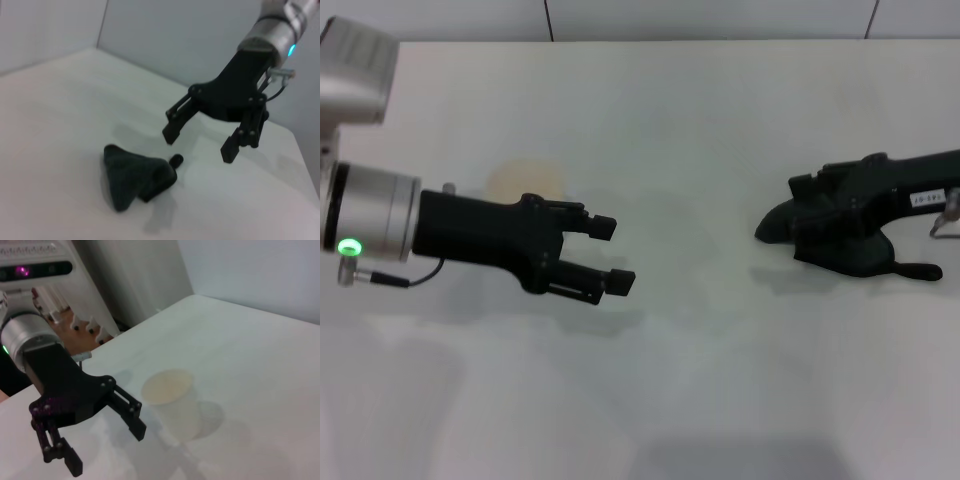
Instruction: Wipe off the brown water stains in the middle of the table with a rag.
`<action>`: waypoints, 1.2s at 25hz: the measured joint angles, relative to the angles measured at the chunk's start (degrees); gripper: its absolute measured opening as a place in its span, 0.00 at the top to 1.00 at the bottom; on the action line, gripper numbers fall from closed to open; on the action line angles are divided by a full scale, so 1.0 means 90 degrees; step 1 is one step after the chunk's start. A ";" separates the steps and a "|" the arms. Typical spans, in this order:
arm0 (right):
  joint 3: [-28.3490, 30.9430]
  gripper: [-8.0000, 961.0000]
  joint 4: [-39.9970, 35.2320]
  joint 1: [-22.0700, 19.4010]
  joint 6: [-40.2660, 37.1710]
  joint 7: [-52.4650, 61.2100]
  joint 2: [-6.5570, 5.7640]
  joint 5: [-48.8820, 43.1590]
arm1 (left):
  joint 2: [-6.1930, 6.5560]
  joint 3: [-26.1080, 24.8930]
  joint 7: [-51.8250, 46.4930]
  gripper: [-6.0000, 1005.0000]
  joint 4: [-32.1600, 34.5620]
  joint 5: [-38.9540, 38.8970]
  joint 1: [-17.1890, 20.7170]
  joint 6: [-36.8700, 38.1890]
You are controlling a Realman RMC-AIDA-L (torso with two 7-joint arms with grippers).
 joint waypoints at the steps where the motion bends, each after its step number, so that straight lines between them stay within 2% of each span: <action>1: 0.0004 0.11 0.0081 0.0000 0.0006 -0.0076 0.0000 0.0035 | 0.0000 0.0000 0.0000 0.15 0.0000 0.0000 0.0000 0.0000; 4: 0.0022 0.11 0.0291 -0.0004 0.0020 -0.0348 -0.0002 0.0189 | 0.0016 0.0000 0.0692 0.15 0.0253 -0.0466 0.0552 -0.0015; 16: 0.0010 0.11 0.0847 -0.0101 0.0022 -0.1543 -0.0022 0.0462 | 0.0093 0.0000 0.0808 0.16 0.0139 -0.1127 0.1655 0.0160; 20: -0.0007 0.11 0.0932 -0.0268 -0.0067 -0.1860 -0.0045 0.0289 | 0.0165 0.0000 0.0660 0.16 0.0121 -0.1119 0.1819 0.0248; 25: 0.0050 0.11 0.0934 -0.0495 0.0086 -0.2385 -0.0033 0.0338 | 0.0183 0.0000 0.0543 0.16 0.0119 -0.1119 0.1912 0.0316; 30: 0.0060 0.11 0.0944 -0.0493 0.0398 -0.2665 -0.0031 0.0363 | 0.0220 0.0000 0.0316 0.16 0.0059 -0.1002 0.1936 0.0561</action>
